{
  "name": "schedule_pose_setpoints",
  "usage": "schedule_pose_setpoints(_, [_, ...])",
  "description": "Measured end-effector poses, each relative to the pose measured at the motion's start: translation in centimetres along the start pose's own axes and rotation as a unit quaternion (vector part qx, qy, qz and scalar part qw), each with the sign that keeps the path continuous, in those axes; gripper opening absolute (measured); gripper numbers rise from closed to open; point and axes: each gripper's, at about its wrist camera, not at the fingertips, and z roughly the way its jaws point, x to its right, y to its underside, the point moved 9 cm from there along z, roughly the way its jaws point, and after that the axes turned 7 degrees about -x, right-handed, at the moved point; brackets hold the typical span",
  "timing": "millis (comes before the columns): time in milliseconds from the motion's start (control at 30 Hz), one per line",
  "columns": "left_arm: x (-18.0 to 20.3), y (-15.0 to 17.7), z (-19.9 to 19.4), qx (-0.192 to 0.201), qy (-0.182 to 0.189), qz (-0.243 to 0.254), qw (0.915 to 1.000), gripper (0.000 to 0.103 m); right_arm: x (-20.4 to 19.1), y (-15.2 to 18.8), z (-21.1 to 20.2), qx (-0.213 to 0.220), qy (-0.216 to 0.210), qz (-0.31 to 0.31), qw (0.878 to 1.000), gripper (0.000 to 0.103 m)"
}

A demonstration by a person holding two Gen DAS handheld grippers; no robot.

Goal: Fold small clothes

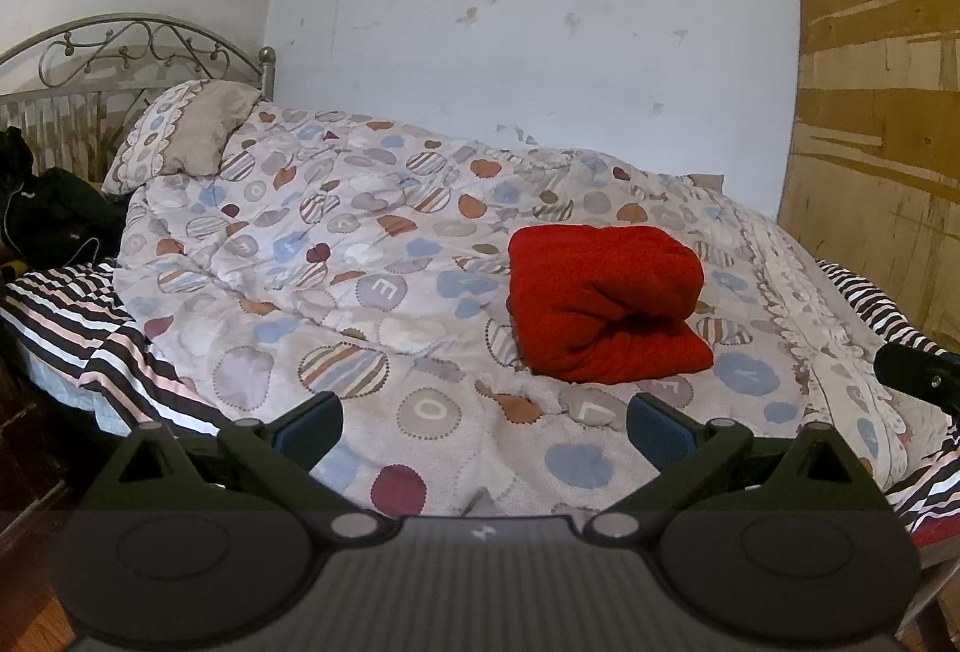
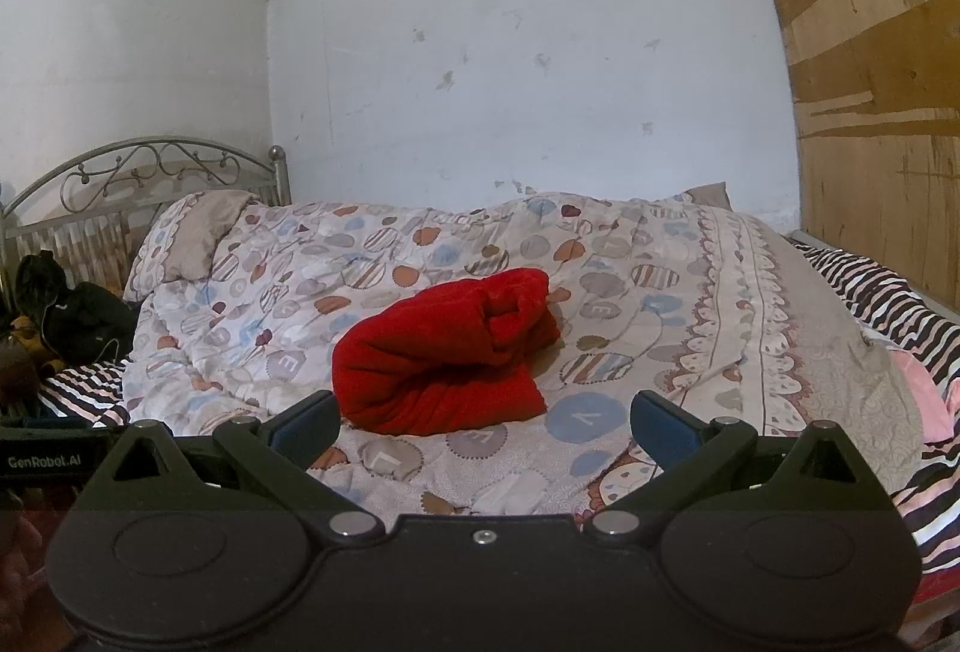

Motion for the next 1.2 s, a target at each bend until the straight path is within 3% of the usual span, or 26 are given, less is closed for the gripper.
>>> schedule_pose_setpoints(567, [0.47,0.34,0.22,-0.006,-0.002,0.008,0.9999,0.103,0.14,-0.29,-0.19,0.004,0.006,0.004,1.0,0.103])
schedule_pose_setpoints(700, [0.82,0.58,0.37,-0.027,0.009,0.015,0.9995,0.103,0.16,-0.28,-0.2,0.003,0.006,0.004,1.0,0.103])
schedule_pose_setpoints(900, [0.54,0.85,0.11,-0.044,-0.026,0.02,0.9985,0.103,0.24,-0.24,-0.1,0.003,0.009,0.001,1.0,0.103])
schedule_pose_setpoints(1200, [0.17,0.46,0.11,-0.047,-0.014,0.004,0.9988,0.103,0.86,-0.25,0.09,0.007,0.012,0.007,1.0,0.103])
